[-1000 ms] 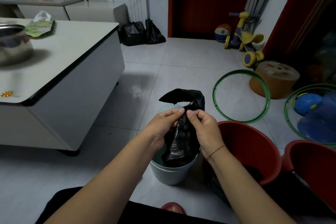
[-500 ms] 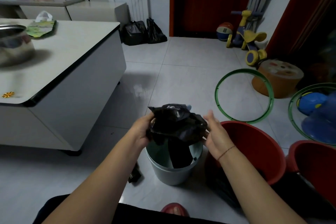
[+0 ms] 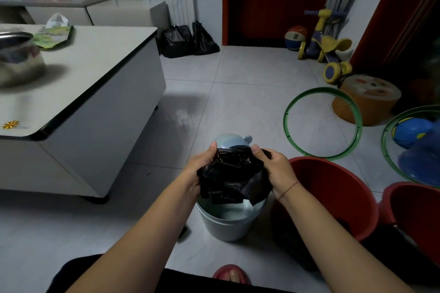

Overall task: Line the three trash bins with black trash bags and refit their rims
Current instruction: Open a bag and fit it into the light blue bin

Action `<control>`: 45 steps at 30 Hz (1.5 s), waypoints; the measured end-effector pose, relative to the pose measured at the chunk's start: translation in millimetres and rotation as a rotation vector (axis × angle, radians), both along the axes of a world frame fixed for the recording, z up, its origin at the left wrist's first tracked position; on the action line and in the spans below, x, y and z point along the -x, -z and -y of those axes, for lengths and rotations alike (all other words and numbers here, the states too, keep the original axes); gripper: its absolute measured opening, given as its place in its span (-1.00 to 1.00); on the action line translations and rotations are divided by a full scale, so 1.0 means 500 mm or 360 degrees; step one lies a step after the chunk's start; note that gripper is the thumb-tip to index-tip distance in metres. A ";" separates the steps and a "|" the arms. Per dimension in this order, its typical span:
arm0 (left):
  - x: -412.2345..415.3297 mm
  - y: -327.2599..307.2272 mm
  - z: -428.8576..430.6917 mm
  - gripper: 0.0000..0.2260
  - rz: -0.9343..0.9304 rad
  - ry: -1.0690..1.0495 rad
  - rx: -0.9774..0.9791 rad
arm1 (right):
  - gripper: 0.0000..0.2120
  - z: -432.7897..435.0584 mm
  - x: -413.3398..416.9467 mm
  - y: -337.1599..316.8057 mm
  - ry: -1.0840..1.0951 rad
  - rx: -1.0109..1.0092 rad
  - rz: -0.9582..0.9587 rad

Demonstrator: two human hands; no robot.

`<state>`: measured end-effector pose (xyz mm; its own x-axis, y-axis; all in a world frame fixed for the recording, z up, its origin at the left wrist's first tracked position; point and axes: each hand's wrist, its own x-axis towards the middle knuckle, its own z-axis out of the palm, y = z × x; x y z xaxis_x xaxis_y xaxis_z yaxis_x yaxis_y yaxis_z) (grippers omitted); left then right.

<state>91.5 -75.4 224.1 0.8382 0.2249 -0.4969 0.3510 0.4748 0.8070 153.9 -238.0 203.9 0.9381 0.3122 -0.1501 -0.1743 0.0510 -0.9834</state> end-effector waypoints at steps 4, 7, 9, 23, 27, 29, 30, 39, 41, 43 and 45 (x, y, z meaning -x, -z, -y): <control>0.001 0.009 0.013 -0.52 -0.0121 -0.0098 0.0268 | -0.49 -0.005 0.002 0.003 0.0106 -0.0091 -0.0231; 0.001 0.004 0.020 -0.49 -0.0082 -0.0016 0.0384 | -0.31 -0.008 0.003 0.001 0.0156 -0.0085 -0.0416; 0.001 -0.002 0.021 -0.42 -0.0009 0.0192 0.0429 | -0.33 -0.008 0.001 -0.006 0.0192 -0.0102 -0.0585; -0.005 0.108 -0.188 -0.64 -0.0174 -0.0417 0.0254 | -0.65 0.095 -0.081 0.046 0.0302 -0.0385 -0.0989; -0.003 0.130 -0.225 -0.57 -0.0223 -0.0476 0.0189 | -0.61 0.111 -0.105 0.089 0.0482 -0.0343 -0.0943; -0.004 0.149 -0.229 -0.60 -0.0252 -0.0496 -0.0028 | -0.65 0.109 -0.116 0.104 0.0486 -0.0233 -0.0842; -0.003 0.157 -0.227 -0.63 -0.0288 -0.0501 -0.0245 | -0.67 0.106 -0.116 0.106 0.0466 -0.0131 -0.0755; 0.021 0.134 -0.103 -0.63 0.0263 0.0190 -0.2041 | -0.52 0.067 -0.041 0.102 0.0004 0.0529 -0.0080; 0.037 0.140 -0.072 -0.64 0.0279 0.0469 -0.2073 | -0.51 0.068 -0.021 0.100 -0.0065 0.0602 -0.0050; 0.061 0.145 -0.052 -0.57 0.0201 0.0571 -0.1930 | -0.50 0.074 -0.004 0.096 -0.0131 0.0697 -0.0028; 0.085 0.151 -0.041 -0.47 0.0156 0.0529 -0.1738 | -0.47 0.083 0.015 0.088 -0.0104 0.0825 0.0009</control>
<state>48.9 -54.7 148.5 0.9613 0.2562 -0.1018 0.2408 -0.6007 0.7623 146.7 -279.8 159.8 0.9203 0.2562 -0.2956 -0.1555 -0.4537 -0.8775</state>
